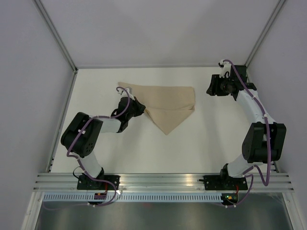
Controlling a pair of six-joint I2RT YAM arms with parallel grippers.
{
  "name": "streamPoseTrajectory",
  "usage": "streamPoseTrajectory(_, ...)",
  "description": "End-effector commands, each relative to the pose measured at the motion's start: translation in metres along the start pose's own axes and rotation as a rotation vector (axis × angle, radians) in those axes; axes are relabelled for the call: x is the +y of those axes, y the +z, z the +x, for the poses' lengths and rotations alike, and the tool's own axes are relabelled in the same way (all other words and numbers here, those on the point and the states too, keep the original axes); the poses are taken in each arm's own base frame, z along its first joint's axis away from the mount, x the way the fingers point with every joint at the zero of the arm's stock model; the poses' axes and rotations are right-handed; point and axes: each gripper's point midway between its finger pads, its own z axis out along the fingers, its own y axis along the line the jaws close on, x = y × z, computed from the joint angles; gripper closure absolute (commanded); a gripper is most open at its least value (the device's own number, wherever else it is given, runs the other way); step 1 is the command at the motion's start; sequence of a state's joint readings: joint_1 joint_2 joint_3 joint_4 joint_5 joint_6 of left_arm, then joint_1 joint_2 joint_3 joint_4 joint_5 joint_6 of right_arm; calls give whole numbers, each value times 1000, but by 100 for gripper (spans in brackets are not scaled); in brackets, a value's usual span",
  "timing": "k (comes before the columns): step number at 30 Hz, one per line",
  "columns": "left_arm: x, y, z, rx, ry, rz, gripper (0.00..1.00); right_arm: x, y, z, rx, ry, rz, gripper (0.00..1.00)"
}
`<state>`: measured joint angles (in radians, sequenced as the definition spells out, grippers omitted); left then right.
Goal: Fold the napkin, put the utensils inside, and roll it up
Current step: Fold the napkin
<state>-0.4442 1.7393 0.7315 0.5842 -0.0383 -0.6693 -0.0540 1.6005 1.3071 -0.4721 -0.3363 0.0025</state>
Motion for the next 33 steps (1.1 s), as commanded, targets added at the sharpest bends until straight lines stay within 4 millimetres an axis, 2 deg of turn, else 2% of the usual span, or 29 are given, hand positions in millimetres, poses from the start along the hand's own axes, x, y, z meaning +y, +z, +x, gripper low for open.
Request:
streamPoseTrajectory(1, -4, 5, -1, -1, -56, 33, 98, -1, 1, 4, 13, 5, 21, 46)
streamPoseTrajectory(5, -2, 5, -2, 7, -69, 39, 98, -1, 1, 6, 19, 7, 22, 45)
streamPoseTrajectory(7, -2, 5, -3, 6, -77, 41, 95, -3, 1, 6, 21, -21, 22, 46)
streamPoseTrajectory(8, -1, 6, -4, 9, -80, 37, 89, -3, 0, 7, 21, -22, 23, 45)
streamPoseTrajectory(11, -3, 6, -10, 4, -79, 36, 80, -2, 0, 7, 21, -26, 21, 45)
streamPoseTrajectory(12, -4, 6, -10, 5, -72, 40, 72, -2, 0, 7, 22, -25, 20, 45)
streamPoseTrajectory(14, -4, 4, -14, -3, -64, 35, 65, -2, 1, 8, 25, -28, 19, 45)
streamPoseTrajectory(15, -5, 3, -17, -8, -63, 34, 58, -2, 1, 9, 27, -27, 19, 45)
streamPoseTrajectory(17, -1, 3, -21, -10, -59, 17, 55, -1, 1, 9, 27, -28, 15, 45)
streamPoseTrajectory(20, 6, 0, -38, -46, -71, -1, 50, -1, 2, 8, 27, -27, 11, 45)
streamPoseTrajectory(23, 18, -3, -65, -96, -100, -26, 49, 1, 2, 9, 33, -26, 1, 45)
streamPoseTrajectory(26, 31, -3, -86, -113, -100, -67, 48, 14, -5, 8, 25, -29, -51, 45)
streamPoseTrajectory(29, 46, 3, -106, -130, -105, -105, 46, 29, -4, 9, 33, -58, -90, 44)
streamPoseTrajectory(30, 50, 5, -122, -153, -116, -114, 46, 40, -2, 13, 47, -69, -120, 44)
streamPoseTrajectory(31, 58, 10, -121, -139, -121, -127, 45, 54, -1, 12, 54, -82, -172, 45)
streamPoseTrajectory(32, 62, 13, -126, -139, -127, -135, 43, 60, 3, 18, 83, -82, -193, 46)
streamPoseTrajectory(33, 66, 16, -144, -162, -133, -134, 43, 76, 5, 18, 90, -102, -236, 47)
